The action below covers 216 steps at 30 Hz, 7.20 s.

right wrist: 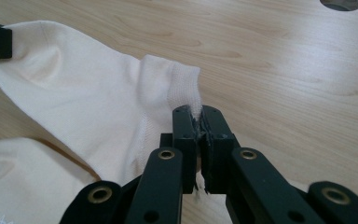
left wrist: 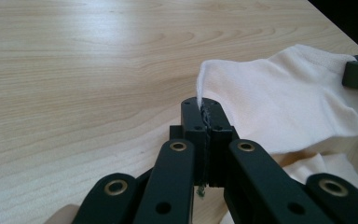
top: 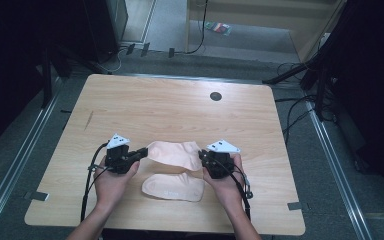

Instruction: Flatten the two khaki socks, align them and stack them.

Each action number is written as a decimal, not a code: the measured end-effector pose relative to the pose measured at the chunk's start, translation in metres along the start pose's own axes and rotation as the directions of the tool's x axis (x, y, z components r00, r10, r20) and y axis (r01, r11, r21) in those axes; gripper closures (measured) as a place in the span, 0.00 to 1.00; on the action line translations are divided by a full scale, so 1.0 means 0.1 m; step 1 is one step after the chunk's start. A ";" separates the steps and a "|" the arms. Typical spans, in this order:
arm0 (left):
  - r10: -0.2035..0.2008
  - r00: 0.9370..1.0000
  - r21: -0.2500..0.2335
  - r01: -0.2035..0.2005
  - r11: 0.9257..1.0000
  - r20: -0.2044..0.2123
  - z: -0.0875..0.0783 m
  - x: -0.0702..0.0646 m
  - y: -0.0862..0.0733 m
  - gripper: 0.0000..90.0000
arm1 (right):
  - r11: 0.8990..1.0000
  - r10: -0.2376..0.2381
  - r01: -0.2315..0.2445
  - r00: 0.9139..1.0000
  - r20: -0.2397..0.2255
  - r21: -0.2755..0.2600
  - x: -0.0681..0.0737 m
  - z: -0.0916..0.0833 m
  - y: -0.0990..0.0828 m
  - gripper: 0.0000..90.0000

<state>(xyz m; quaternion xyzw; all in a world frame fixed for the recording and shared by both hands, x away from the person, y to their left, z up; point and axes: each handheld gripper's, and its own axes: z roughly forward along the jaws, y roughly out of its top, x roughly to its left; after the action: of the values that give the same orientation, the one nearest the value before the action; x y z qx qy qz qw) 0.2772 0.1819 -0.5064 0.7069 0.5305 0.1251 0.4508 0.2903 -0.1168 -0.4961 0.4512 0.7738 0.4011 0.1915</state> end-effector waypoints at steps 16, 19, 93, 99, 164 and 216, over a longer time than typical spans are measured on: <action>0.030 1.000 0.019 -0.030 0.999 0.004 -0.16 -0.10 -0.22 1.00 | 1.000 -0.022 0.023 1.000 -0.020 0.016 0.11 -0.16 -0.15 0.96; 0.027 1.000 0.016 -0.027 1.000 0.000 -0.18 -0.10 -0.25 1.00 | 0.999 -0.026 0.026 0.999 -0.023 0.018 0.12 -0.18 -0.17 0.96; 0.124 0.992 0.099 -0.125 0.987 0.009 -0.14 -0.31 -0.74 0.76 | 0.994 -0.032 0.040 0.996 -0.080 0.101 0.43 -0.22 -0.76 0.78; 0.172 0.985 0.097 -0.174 0.980 0.024 -0.12 -0.30 -0.77 0.70 | 0.991 -0.091 0.096 0.994 -0.058 0.095 0.44 -0.22 -0.82 0.71; -0.025 0.993 -0.110 0.012 0.994 -0.118 -0.71 0.81 -0.62 0.08 | 0.983 0.161 -0.147 0.978 0.131 -0.110 -0.68 -0.65 -0.69 0.03; -0.064 0.952 -0.136 0.023 0.990 -0.299 -1.20 1.66 -0.82 0.08 | 0.947 0.321 -0.299 0.912 0.256 -0.120 -1.70 -1.19 -1.40 0.03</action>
<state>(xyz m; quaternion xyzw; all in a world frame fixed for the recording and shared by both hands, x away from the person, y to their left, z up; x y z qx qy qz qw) 0.2138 0.3885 -0.5517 0.6364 0.5995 0.2565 0.4121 0.2238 -0.3528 -0.5468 0.6112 0.6424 0.3907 0.2473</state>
